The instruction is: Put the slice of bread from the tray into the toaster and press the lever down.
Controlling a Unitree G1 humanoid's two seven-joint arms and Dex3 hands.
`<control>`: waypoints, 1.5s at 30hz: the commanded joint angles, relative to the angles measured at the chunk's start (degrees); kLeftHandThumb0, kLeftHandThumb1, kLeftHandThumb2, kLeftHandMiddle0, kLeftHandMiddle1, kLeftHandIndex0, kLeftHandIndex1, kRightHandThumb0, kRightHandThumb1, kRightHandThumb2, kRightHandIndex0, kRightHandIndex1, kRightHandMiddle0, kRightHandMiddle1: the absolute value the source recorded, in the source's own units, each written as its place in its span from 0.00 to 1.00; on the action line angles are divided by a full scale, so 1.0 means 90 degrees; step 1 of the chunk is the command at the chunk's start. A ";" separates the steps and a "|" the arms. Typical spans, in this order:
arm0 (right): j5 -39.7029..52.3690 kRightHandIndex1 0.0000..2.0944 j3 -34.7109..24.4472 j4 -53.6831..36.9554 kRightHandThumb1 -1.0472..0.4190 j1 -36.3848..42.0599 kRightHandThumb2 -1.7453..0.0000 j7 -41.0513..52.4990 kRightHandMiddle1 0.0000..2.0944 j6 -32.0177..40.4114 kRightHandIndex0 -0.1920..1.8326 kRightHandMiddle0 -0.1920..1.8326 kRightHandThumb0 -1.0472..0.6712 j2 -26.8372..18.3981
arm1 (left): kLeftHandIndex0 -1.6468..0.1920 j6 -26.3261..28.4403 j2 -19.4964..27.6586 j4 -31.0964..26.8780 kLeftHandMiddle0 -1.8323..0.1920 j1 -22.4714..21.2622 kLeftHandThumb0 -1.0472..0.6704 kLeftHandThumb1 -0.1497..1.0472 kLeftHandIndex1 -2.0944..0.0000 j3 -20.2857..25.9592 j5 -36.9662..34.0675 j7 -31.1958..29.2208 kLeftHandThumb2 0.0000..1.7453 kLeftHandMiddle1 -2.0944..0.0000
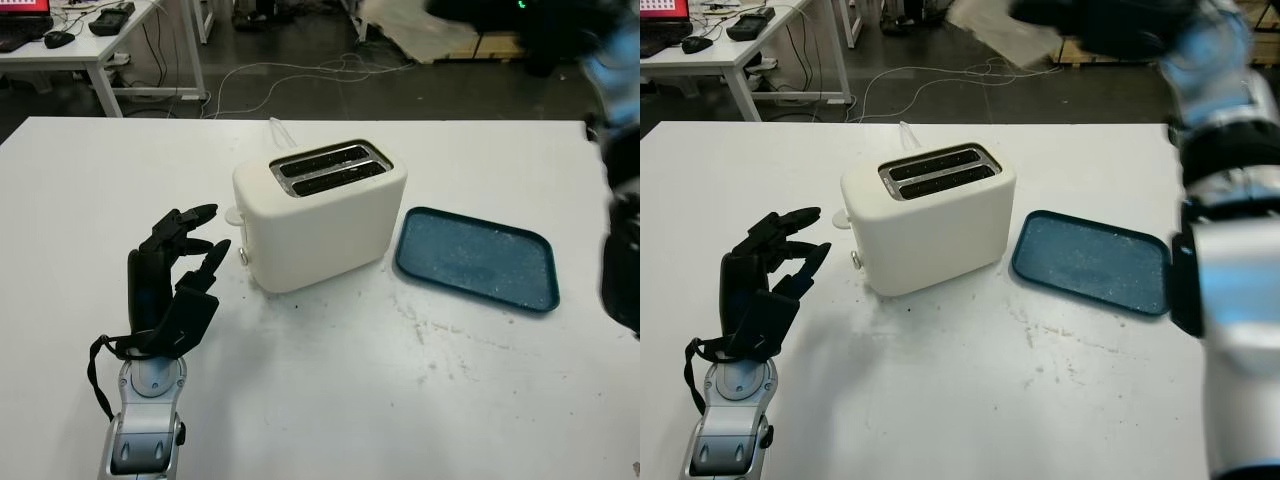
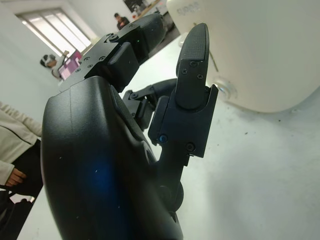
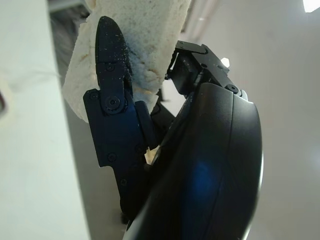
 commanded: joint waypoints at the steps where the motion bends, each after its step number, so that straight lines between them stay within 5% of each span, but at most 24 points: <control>1: -0.0037 0.83 0.0035 0.0272 0.09 -0.0119 0.85 0.0060 0.83 0.0275 0.63 0.54 0.28 0.0241 | 0.55 -0.0048 0.0029 -0.0024 0.66 -0.0041 0.35 0.89 0.79 -0.0005 0.0032 0.0015 0.10 0.46; 6: -0.0283 0.83 0.0257 0.0608 0.09 -0.0168 0.84 0.0058 0.83 0.0693 0.62 0.55 0.21 0.0715 | 0.55 0.0004 0.0008 -0.0061 0.66 -0.0026 0.35 0.89 0.79 -0.0007 0.0029 0.0016 0.10 0.46; 14: -0.0483 0.83 0.0501 0.0660 0.09 0.0037 0.85 0.0418 0.83 0.0901 0.63 0.56 0.23 0.1133 | 0.55 -0.0061 0.0016 -0.0019 0.67 -0.0020 0.36 0.89 0.79 -0.0017 0.0034 0.0029 0.11 0.46; 45: -0.0623 0.83 0.0515 0.0672 0.09 0.0518 0.82 0.1229 0.83 0.1236 0.61 0.53 0.30 0.0735 | 0.55 -0.0036 -0.0006 0.0004 0.67 -0.0052 0.36 0.89 0.79 -0.0059 0.0038 0.0085 0.11 0.46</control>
